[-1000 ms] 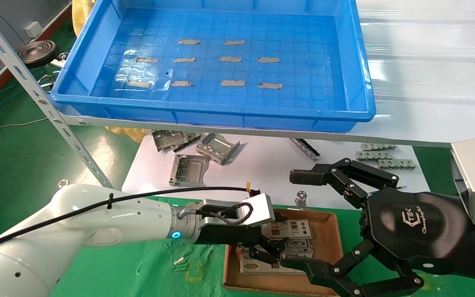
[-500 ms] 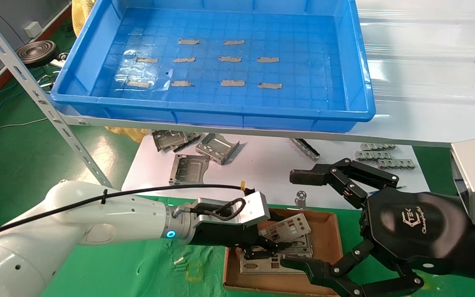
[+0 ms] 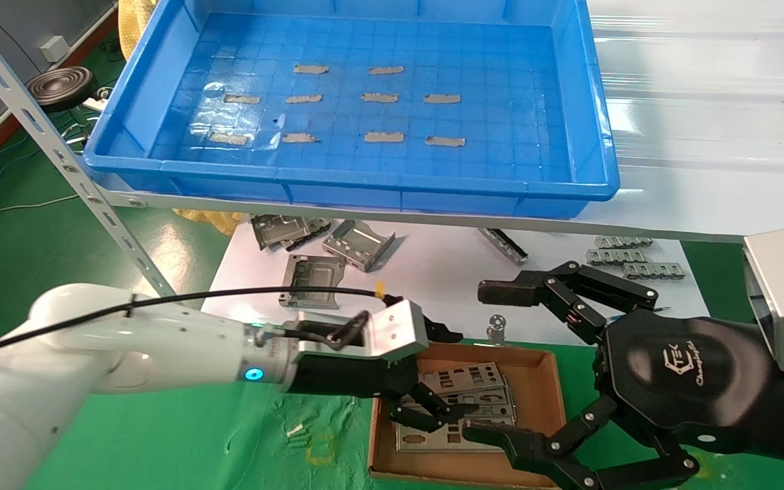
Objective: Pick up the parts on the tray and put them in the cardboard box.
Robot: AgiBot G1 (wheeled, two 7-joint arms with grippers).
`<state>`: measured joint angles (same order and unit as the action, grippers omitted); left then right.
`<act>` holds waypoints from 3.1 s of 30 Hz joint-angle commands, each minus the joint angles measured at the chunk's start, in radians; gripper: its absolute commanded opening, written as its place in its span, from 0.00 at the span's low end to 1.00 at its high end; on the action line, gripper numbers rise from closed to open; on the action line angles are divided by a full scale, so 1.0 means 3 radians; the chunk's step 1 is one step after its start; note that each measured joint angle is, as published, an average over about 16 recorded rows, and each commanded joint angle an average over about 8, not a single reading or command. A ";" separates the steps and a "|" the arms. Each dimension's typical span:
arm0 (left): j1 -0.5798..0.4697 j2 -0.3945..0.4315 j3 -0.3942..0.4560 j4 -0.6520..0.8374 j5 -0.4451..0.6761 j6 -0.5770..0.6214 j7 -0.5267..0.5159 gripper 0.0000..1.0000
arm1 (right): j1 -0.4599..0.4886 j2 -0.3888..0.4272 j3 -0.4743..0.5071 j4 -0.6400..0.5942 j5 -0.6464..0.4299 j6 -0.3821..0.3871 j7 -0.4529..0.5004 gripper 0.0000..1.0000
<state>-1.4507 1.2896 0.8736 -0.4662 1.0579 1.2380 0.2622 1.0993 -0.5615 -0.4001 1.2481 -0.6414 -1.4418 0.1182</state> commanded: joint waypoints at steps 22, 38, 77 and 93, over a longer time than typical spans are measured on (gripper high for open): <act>0.0131 -0.0327 -0.0222 0.0086 -0.0513 0.0762 -0.0113 1.00 | -0.0001 0.0000 0.0000 -0.0001 0.0000 0.0001 0.0000 1.00; 0.0310 -0.0636 -0.0503 -0.0382 -0.0587 0.0752 -0.0336 1.00 | -0.0001 0.0000 0.0000 -0.0001 0.0000 0.0001 0.0000 1.00; 0.1045 -0.1902 -0.1654 -0.2208 -0.0980 0.0835 -0.1242 1.00 | 0.0000 0.0000 0.0000 -0.0001 0.0000 0.0001 0.0000 1.00; 0.1283 -0.2311 -0.2028 -0.2805 -0.1111 0.0866 -0.1524 1.00 | -0.0001 0.0000 0.0000 -0.0002 0.0001 0.0002 -0.0001 1.00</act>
<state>-1.0696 0.6033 0.2719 -1.2968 0.7267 1.4971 -0.1907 1.0991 -0.5614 -0.4000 1.2476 -0.6412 -1.4413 0.1180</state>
